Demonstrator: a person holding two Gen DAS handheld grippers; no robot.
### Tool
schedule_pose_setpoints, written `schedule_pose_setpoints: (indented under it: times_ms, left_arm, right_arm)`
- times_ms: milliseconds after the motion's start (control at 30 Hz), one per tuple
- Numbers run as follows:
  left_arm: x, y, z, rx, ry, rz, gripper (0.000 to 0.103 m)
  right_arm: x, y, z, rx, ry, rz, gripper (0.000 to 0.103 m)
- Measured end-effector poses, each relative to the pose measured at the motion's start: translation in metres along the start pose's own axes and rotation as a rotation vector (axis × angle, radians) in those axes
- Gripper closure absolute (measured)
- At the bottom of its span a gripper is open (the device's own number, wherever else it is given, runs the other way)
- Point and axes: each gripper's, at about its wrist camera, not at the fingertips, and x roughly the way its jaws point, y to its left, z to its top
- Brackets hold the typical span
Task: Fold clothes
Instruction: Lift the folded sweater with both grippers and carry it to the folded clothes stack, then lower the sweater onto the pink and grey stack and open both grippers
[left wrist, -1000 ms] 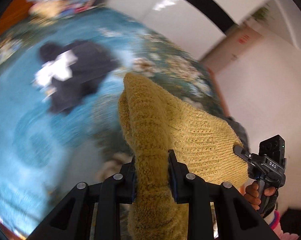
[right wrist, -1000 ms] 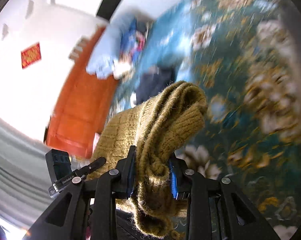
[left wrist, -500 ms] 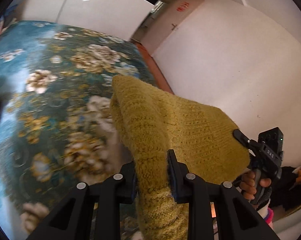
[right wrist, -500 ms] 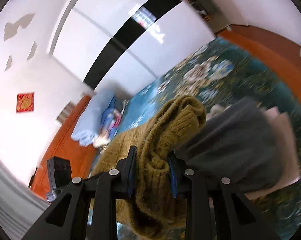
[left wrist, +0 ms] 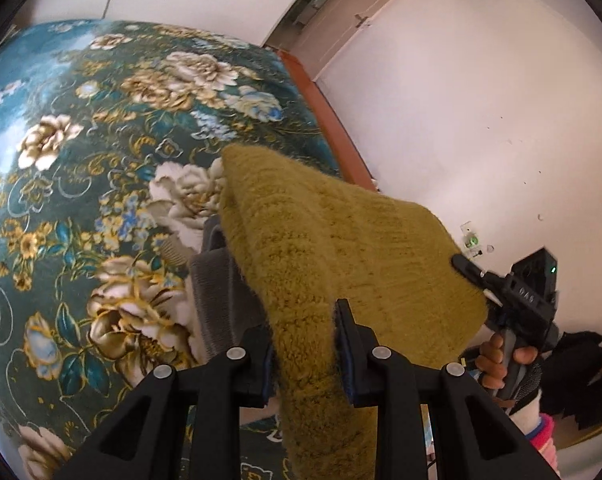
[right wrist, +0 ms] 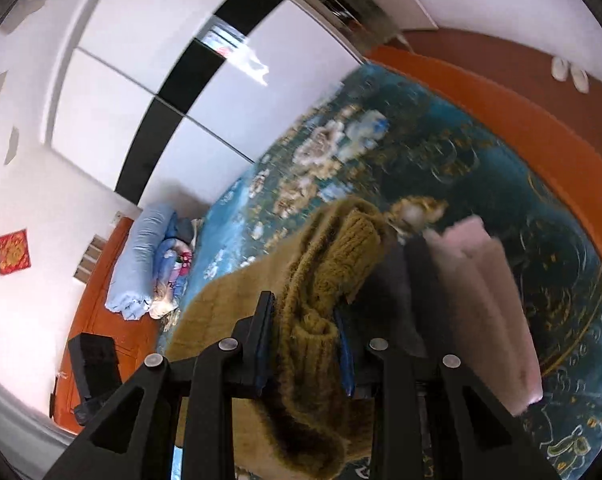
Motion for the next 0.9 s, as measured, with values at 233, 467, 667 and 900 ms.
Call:
schedule_pose_setpoints:
  times_ms: [233,467,667,900]
  left_arm:
    - [0.001,0.020,-0.005,-0.045,0.008,0.028,0.070]
    - [-0.028,0.022,0.000,-0.040,-0.060,0.079,0.055]
    - [-0.048,-0.001,0.002,0.047,-0.124,0.113,0.054]
    - [-0.026,-0.039,-0.006,0.237,-0.090,0.149,0.054]
  right_arm:
    - [0.014,-0.022,-0.011,0.036,0.027,-0.013,0.074]
    - [0.011,-0.024,-0.013,0.045,0.021,-0.063,0.069]
    - [-0.010,0.007,-0.002,-0.083,-0.030,-0.174,0.065]
    - [0.014,0.069,-0.005,-0.335,0.011,-0.205,0.055]
